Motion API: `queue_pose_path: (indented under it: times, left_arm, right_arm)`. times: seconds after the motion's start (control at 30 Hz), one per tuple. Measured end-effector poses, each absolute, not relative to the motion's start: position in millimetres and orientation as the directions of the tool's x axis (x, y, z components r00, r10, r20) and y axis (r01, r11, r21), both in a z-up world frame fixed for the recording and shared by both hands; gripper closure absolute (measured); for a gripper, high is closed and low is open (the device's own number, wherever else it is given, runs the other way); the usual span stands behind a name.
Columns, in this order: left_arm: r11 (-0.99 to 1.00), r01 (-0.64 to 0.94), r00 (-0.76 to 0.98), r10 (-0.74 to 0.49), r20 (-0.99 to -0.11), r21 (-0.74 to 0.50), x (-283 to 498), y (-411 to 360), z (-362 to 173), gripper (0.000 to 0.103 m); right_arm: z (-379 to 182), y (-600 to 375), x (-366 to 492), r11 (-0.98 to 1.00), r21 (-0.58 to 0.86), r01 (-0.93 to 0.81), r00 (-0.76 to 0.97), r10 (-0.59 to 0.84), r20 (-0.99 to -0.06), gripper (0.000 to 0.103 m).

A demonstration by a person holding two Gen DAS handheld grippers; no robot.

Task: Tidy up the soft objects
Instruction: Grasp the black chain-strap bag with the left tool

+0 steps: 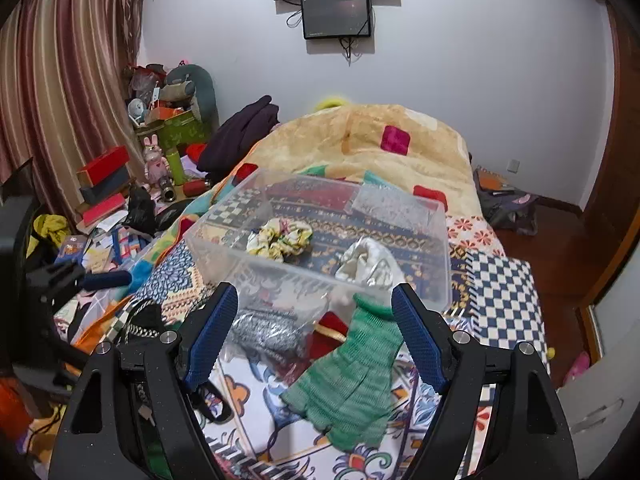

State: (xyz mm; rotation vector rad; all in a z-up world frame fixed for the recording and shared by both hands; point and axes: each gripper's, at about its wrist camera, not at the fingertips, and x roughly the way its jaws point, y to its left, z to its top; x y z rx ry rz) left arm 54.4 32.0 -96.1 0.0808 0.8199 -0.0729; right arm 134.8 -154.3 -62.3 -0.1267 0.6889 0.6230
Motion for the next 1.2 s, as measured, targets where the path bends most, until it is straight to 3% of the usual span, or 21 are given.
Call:
queue_pose_path:
  times: [0.1,0.17,0.27,0.47,0.83,1.2]
  left_arm:
    - [0.996,0.091,0.676,-0.055,-0.734,0.009,47,35,-102,0.023]
    - [0.995,0.102,0.662,-0.075,-0.746,-0.009,45,35,-106,0.049]
    - [0.995,0.1,0.654,-0.08,-0.752,-0.02,44,37,-111,0.063]
    - [0.991,0.121,0.675,-0.121,-0.728,-0.053,43,37,-105,0.081]
    - [0.957,0.285,0.755,-0.262,-0.601,-0.059,48,9,-79,0.084]
    - [0.923,0.384,0.723,-0.324,-0.61,-0.036,49,-1,-102,0.084]
  right_arm:
    - [-68,-157,134,0.814,0.11,-0.57,0.587,0.498,-0.638,0.026]
    - [-72,-158,133,0.814,0.126,-0.567,0.578,0.502,-0.643,0.026]
    - [-75,-159,131,0.815,0.14,-0.563,0.569,0.504,-0.65,0.026]
    - [-81,-157,131,0.808,0.151,-0.569,0.548,0.509,-0.663,0.026]
    - [-89,-158,135,0.785,0.191,-0.589,0.502,0.541,-0.675,0.026]
    - [-105,-141,136,0.762,0.189,-0.62,0.449,0.541,-0.711,0.026]
